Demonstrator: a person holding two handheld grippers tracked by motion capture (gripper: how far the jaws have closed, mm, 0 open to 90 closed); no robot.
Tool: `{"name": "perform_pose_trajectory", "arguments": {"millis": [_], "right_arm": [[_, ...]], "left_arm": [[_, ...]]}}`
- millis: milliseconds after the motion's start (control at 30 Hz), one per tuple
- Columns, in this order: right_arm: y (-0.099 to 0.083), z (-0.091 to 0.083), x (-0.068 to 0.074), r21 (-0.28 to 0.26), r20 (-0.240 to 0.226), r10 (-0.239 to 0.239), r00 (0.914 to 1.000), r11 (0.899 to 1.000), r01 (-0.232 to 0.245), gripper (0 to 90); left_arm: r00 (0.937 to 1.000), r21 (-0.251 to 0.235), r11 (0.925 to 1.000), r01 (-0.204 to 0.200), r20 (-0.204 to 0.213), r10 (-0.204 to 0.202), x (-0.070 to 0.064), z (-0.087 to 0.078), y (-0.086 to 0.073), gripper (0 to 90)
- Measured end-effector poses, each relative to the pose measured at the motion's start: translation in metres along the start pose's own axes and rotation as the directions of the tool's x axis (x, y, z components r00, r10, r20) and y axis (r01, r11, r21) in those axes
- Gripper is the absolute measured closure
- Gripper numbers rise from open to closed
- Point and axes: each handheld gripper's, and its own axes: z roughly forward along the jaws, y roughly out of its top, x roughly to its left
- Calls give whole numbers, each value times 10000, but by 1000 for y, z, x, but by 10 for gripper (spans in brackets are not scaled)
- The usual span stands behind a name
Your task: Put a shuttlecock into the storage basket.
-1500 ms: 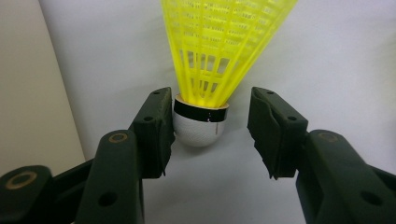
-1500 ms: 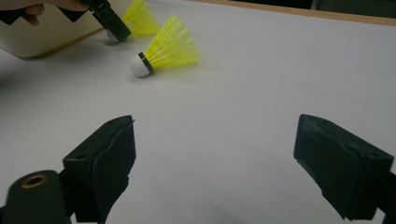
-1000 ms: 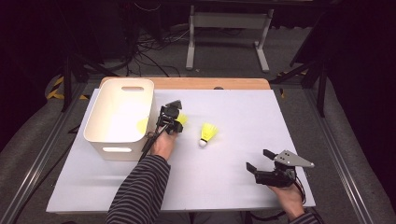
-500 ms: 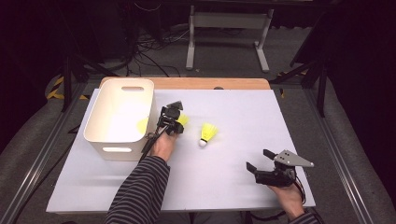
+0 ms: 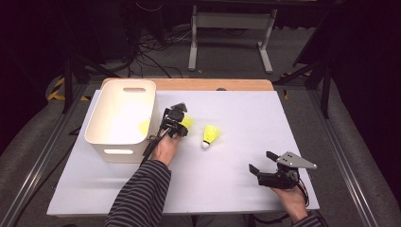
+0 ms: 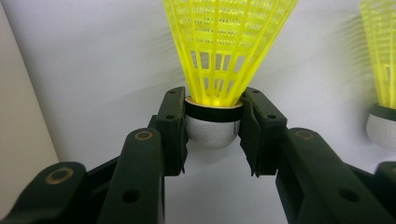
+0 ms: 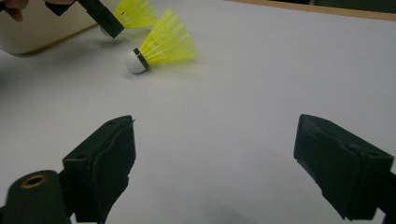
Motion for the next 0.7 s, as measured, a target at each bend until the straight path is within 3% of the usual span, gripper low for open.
{"name": "perform_pose_trajectory", "arguments": {"millis": [700], "right_arm": [[0,-1,-1,-77,12,37,10000,10000,-37,131]], "left_arm": [[9977,-168,9993,-320,588,329,-1,-9,-8,641]]}}
